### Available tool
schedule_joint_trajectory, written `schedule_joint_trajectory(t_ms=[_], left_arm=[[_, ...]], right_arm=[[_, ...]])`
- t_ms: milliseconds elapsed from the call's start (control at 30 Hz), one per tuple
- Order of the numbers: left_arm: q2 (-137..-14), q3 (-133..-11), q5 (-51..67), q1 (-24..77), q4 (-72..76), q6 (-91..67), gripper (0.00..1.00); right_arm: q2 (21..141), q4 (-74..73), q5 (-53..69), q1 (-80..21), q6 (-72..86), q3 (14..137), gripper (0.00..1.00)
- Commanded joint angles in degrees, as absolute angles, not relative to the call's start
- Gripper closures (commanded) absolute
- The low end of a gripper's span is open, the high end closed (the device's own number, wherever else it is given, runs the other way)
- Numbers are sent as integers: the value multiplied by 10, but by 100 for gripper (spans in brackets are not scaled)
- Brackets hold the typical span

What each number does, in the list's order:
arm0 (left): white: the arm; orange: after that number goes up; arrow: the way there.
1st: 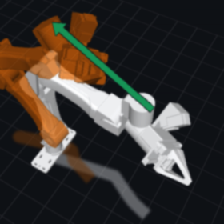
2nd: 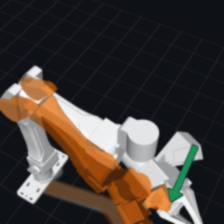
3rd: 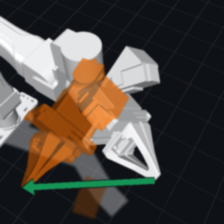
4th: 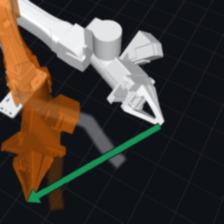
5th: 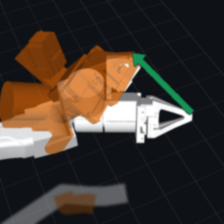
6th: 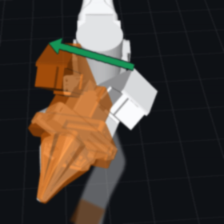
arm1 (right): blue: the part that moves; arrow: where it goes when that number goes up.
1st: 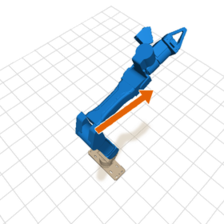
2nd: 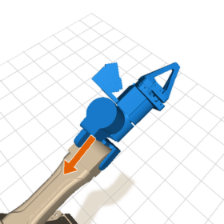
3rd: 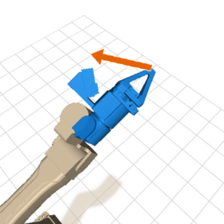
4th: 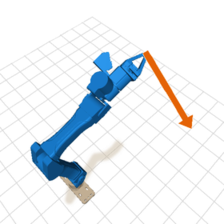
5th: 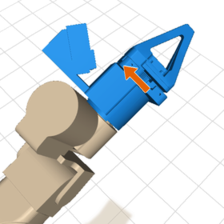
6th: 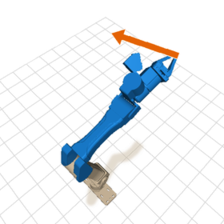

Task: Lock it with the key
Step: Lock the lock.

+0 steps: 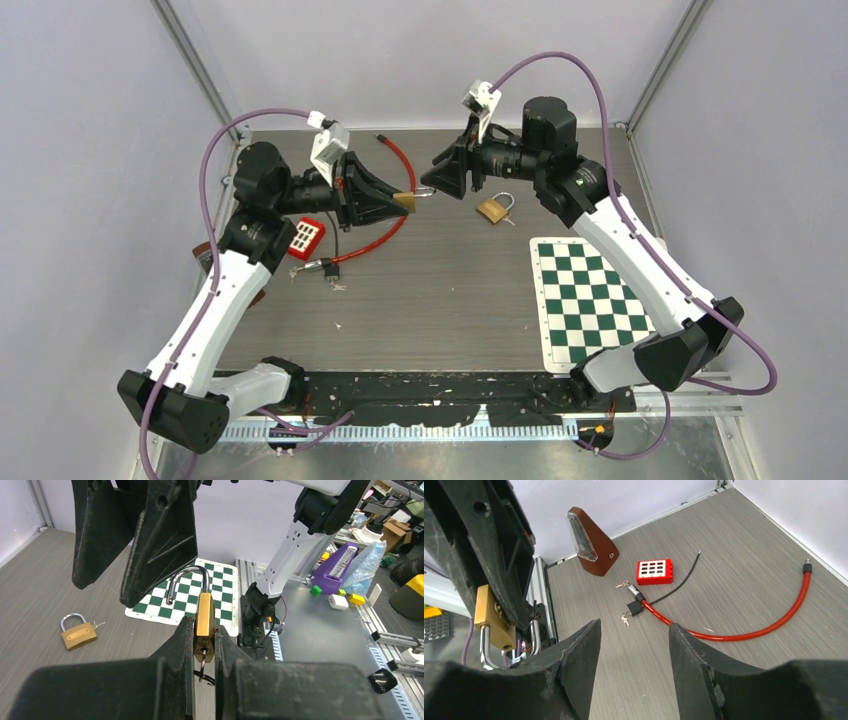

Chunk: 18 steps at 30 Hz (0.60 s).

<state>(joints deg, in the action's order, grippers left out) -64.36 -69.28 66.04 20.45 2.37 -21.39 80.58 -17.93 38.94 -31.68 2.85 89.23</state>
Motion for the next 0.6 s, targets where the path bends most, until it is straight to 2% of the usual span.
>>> schedule_joint_trajectory(t_ms=[0, 100, 200, 267, 367, 467, 567], left_arm=[[-626, -713, 638, 202, 38, -193, 100], [-619, -702, 589, 202, 46, -192, 100], [-612, -693, 547, 202, 50, -192, 100], [-614, -694, 535, 202, 48, -193, 100], [-626, -712, 522, 201, 12, -196, 100], [-653, -738, 527, 199, -20, -224, 100], [-670, -744, 553, 198, -10, -252, 100]], right_arm=[[820, -209, 369, -308, 41, 951, 44], [822, -192, 392, -301, 59, 954, 50], [811, -163, 398, -299, 68, 946, 50], [802, -147, 379, -298, 74, 938, 43], [781, -118, 387, -297, 64, 917, 38], [748, 20, 492, -285, 58, 832, 39], [736, 90, 572, -281, 59, 796, 38]])
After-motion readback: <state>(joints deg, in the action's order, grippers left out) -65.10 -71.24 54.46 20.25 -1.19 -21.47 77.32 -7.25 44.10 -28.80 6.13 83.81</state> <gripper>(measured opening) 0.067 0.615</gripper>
